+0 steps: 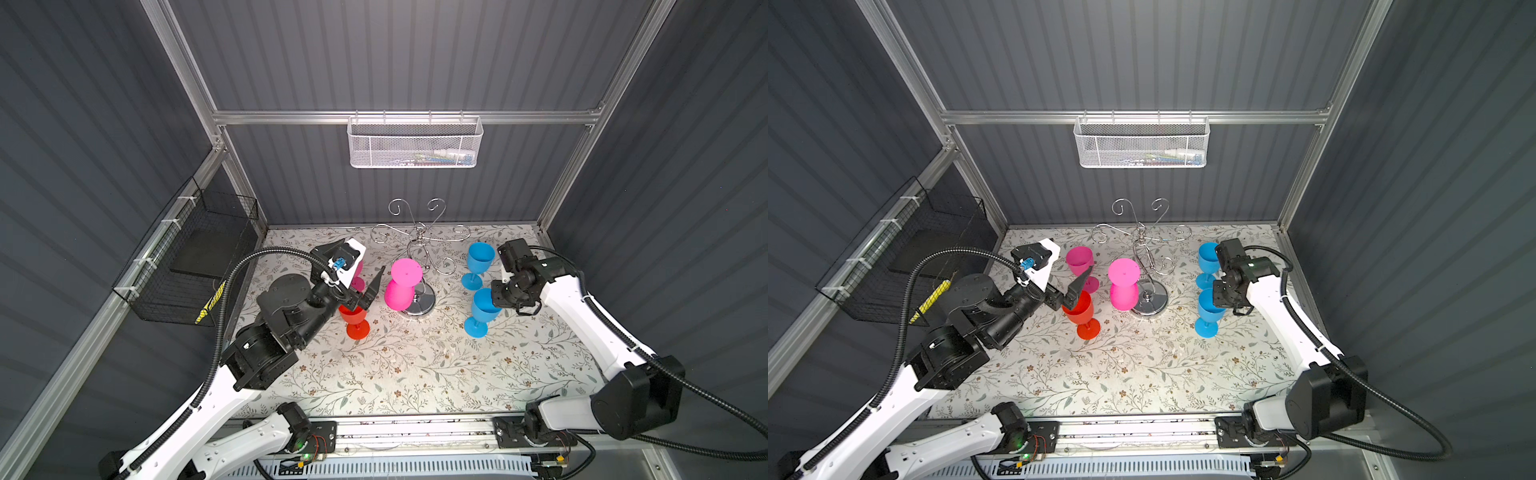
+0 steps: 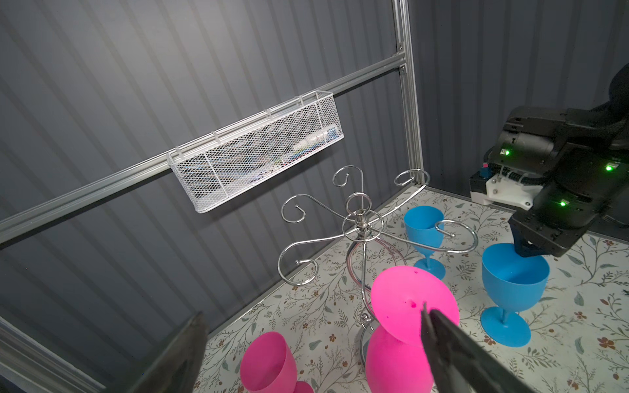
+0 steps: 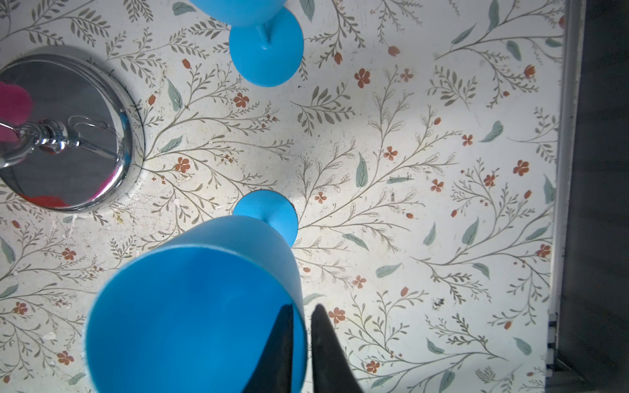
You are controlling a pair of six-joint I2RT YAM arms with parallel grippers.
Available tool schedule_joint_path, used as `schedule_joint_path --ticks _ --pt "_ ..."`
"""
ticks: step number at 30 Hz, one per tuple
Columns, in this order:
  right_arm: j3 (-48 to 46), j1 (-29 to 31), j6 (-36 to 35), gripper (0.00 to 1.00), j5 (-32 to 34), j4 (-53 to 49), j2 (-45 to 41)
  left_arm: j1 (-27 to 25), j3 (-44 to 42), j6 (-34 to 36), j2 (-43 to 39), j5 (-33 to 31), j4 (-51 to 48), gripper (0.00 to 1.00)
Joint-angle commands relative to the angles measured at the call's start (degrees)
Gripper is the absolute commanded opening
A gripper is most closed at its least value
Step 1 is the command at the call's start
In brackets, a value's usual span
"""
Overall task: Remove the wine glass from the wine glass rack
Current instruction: 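Open the right gripper to release the standing blue glass, then raise the right gripper away while the left gripper reaches toward the pink glass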
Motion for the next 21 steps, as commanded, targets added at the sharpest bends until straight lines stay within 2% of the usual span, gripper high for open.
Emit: schedule_joint_path --ticks 1,8,12,17,21 --pt "1.29 -0.17 -0.47 0.19 -0.16 -1.05 0.21 -0.19 1.27 -0.62 -0.01 -0.45 -0.35 1.00" --pt "4.20 -0.17 -0.69 0.23 -0.01 -2.78 -1.06 -0.18 0.88 -1.21 -0.51 -0.72 0.51 1.00" --pt "6.79 -0.17 -0.39 0.25 -1.60 -3.58 -3.30 -0.14 0.12 -3.16 -0.21 -4.16 2.83 1.00" --pt "8.61 -0.26 2.34 0.26 -8.21 0.13 -8.32 -0.16 1.24 -6.13 1.19 -5.29 3.82 1.00" --pt "7.47 -0.26 6.41 0.26 -16.26 7.10 -13.46 -0.17 0.92 -6.16 2.20 -8.82 4.51 1.00"
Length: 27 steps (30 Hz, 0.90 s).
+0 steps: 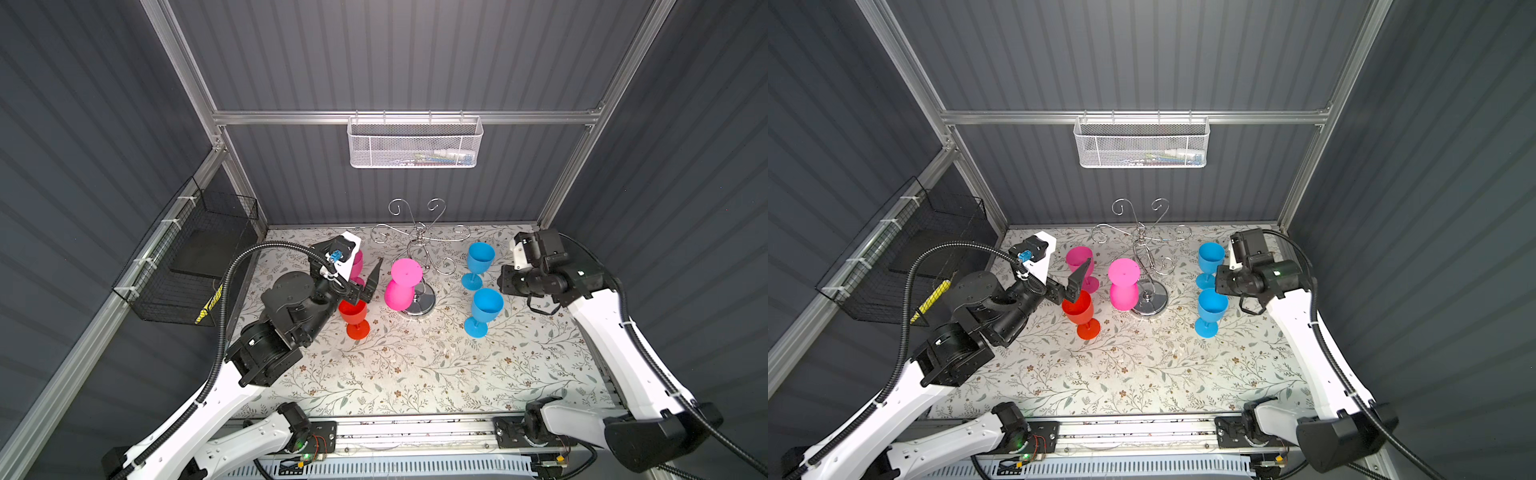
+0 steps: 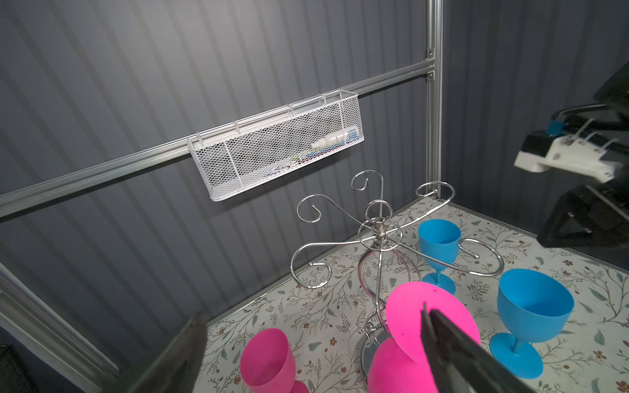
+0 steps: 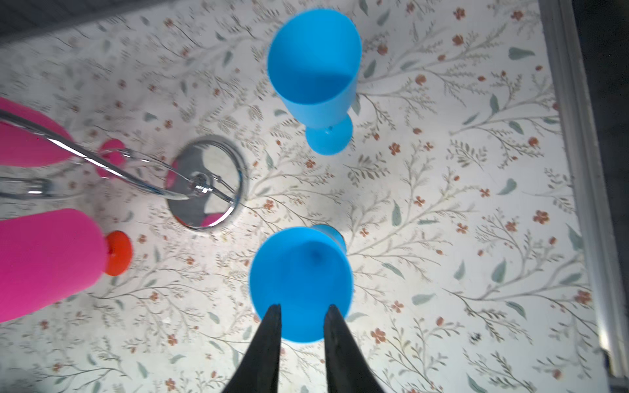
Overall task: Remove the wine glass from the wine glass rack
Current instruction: 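Raise the right gripper away while the left gripper reaches toward the pink glass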
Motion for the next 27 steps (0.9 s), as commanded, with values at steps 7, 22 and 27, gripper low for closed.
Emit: schedule_joint_path --ticks 7,22,27 --pt "-4.23 -0.33 8.89 0.27 -11.77 12.59 -10.44 -0.10 1.31 -5.66 1.30 -2.28 0.42 1.00" --pt "-9.84 -0.96 9.08 0.27 -14.87 16.77 -10.11 10.89 11.90 -42.84 7.78 29.05 -19.96 0.99" --pt "-11.12 -1.60 8.80 0.28 -15.41 17.05 -10.61 11.60 8.85 -50.72 7.79 37.14 -17.45 0.97"
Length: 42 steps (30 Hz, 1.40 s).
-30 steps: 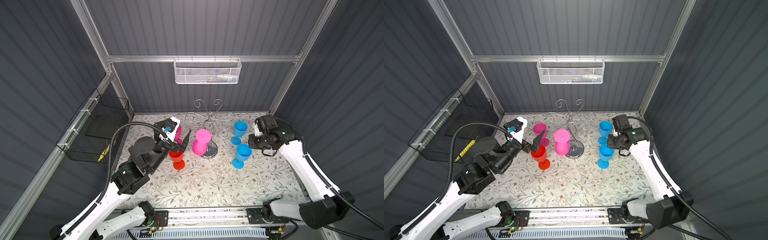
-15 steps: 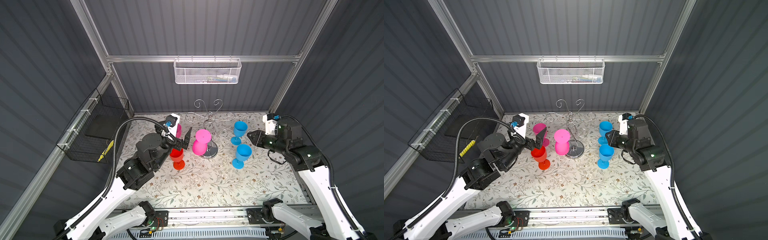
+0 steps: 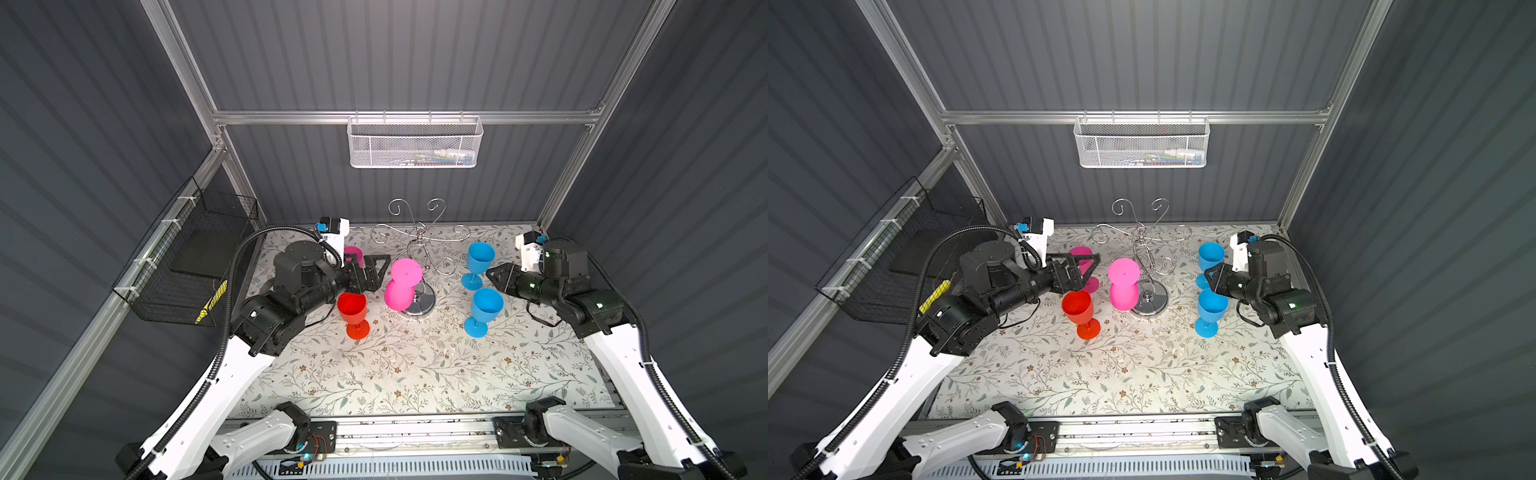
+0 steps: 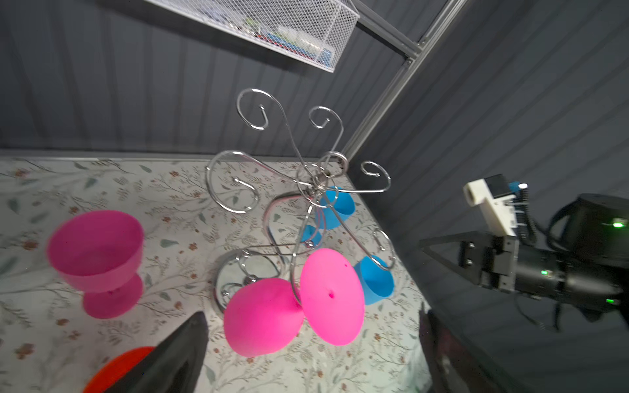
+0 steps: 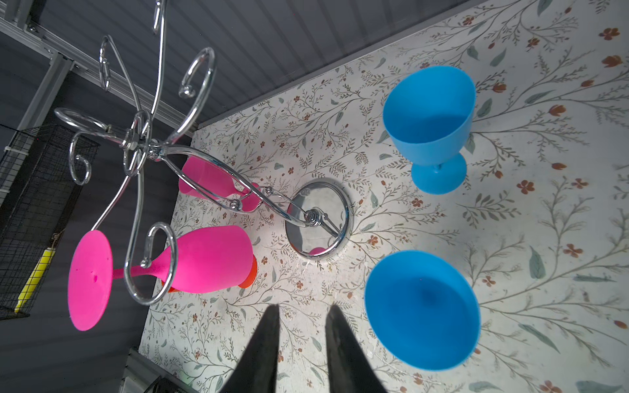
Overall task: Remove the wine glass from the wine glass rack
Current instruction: 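Raise the right gripper away while the left gripper reaches toward the pink glass, then close the left gripper on the pink glass stem hanging on the rack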
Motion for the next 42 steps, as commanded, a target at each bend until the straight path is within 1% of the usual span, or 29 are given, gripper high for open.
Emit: schedule_joint_path --ticks 1,3,5,6,7,10,12,14,17,20,25,31,42 --pt "-1.14 -0.64 -0.31 0.28 -1.68 0.96 -0.58 0.32 -1.10 -9.63 0.18 9.60 0.01 0.94" --pt "-1.29 -0.86 -0.45 0.28 -2.04 1.08 -0.75 0.36 -2.88 -13.46 0.13 10.87 2.24 0.88" --pt "-1.47 -1.06 -0.57 0.28 -2.31 1.20 -0.93 0.32 -6.63 -18.90 -0.39 12.86 8.00 0.84" --pt "-1.52 -1.06 -0.61 0.28 -2.46 1.21 -1.02 0.32 -8.24 -20.96 -0.41 15.58 10.17 0.82" --pt "-1.69 -1.17 -0.59 0.28 -2.63 1.29 -1.17 0.32 -9.43 -22.15 -0.19 16.64 11.43 0.79" --pt "-2.39 -1.43 -0.31 0.28 -2.77 1.70 -1.85 0.32 -10.04 -22.45 0.19 16.01 9.87 0.73" --pt "-2.89 -1.60 -0.12 0.28 -3.05 1.89 -2.24 0.32 -11.08 -22.84 -0.17 15.76 10.89 0.69" --pt "-3.19 -1.70 -0.02 0.29 -3.15 1.74 -2.42 0.32 -12.14 -23.57 -0.48 15.41 11.94 0.61" --pt "-3.58 -1.82 0.16 0.29 -3.15 1.72 -2.51 0.32 -13.81 -25.31 -0.85 14.31 13.23 0.53" --pt "-3.62 -1.96 0.22 0.29 -3.20 1.60 -2.53 0.32 -15.98 -27.23 -1.07 15.17 16.39 0.52" --pt "-3.19 -2.09 0.07 0.30 -3.12 1.22 -2.43 0.32 -17.11 -28.19 -0.70 14.56 17.94 0.48" --pt "-3.28 -2.22 0.28 0.30 -3.14 0.94 -2.34 0.32 -21.44 -34.41 -0.60 14.17 27.59 0.39" --pt "-3.21 -2.40 0.96 0.30 -3.19 0.67 -2.25 0.33 -21.96 -34.21 -0.44 13.70 28.21 0.28"
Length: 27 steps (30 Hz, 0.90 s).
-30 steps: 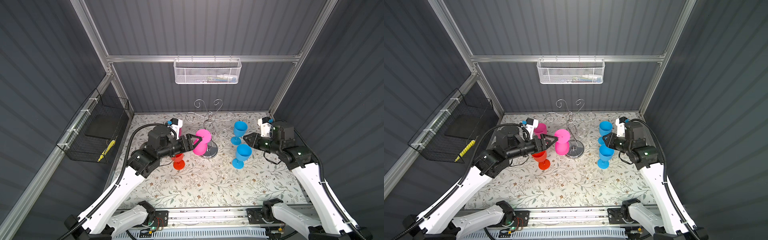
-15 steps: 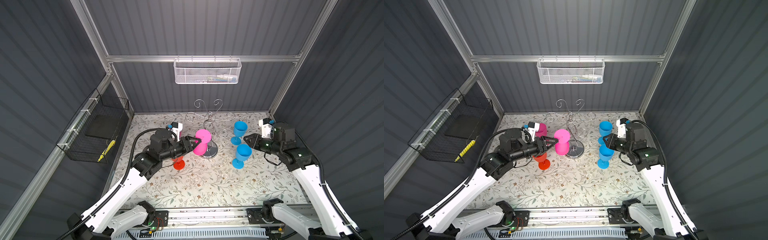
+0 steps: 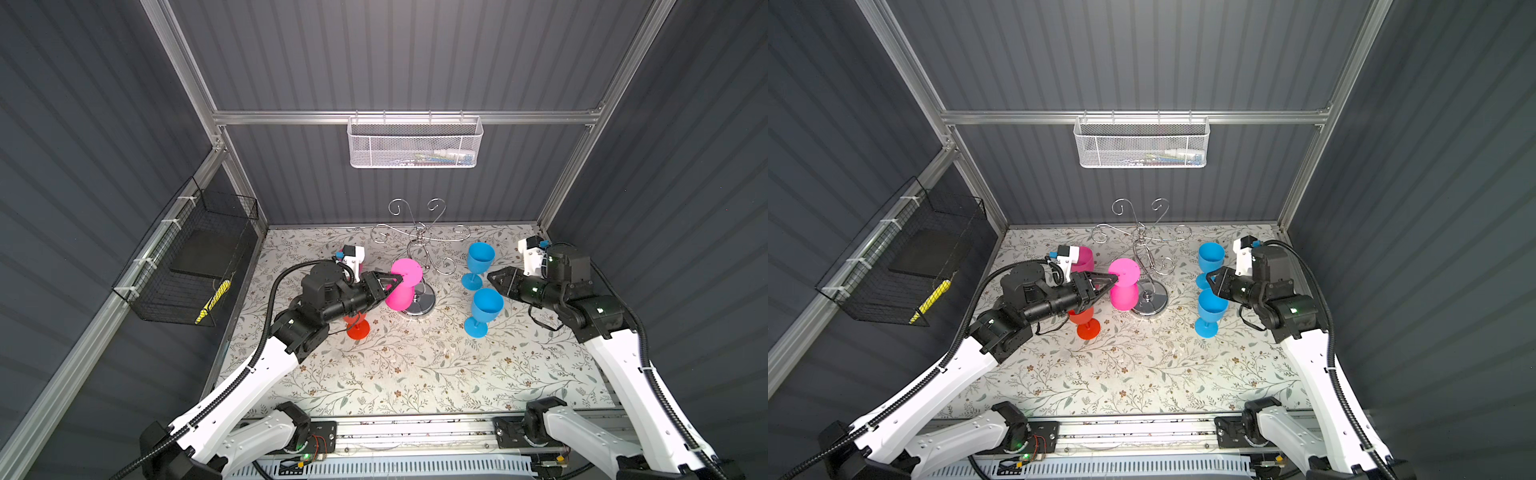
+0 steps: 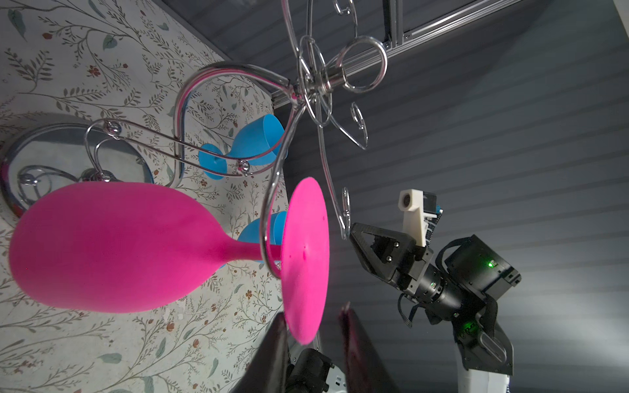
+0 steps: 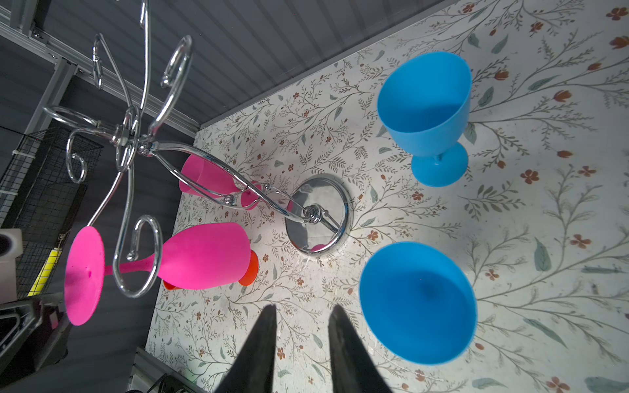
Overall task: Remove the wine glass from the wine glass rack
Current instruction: 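Close the left gripper on the pink glass stem hanging on the rack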
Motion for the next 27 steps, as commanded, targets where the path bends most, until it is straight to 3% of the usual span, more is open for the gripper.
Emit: schedule_joint_path --ticks 1,17,27 --pt "-0.08 -0.23 0.67 0.30 -0.63 -0.46 -0.30 0.30 -0.35 -0.60 -0.15 -0.17 2.58 0.28" --pt "-0.12 -0.40 0.99 0.30 -0.62 -0.59 -0.58 0.32 -1.17 -0.89 0.47 -1.85 2.93 0.15" --pt "-0.17 -0.41 1.07 0.30 -0.62 -0.61 -0.48 0.28 -1.62 -1.32 0.40 -1.91 3.51 0.12"
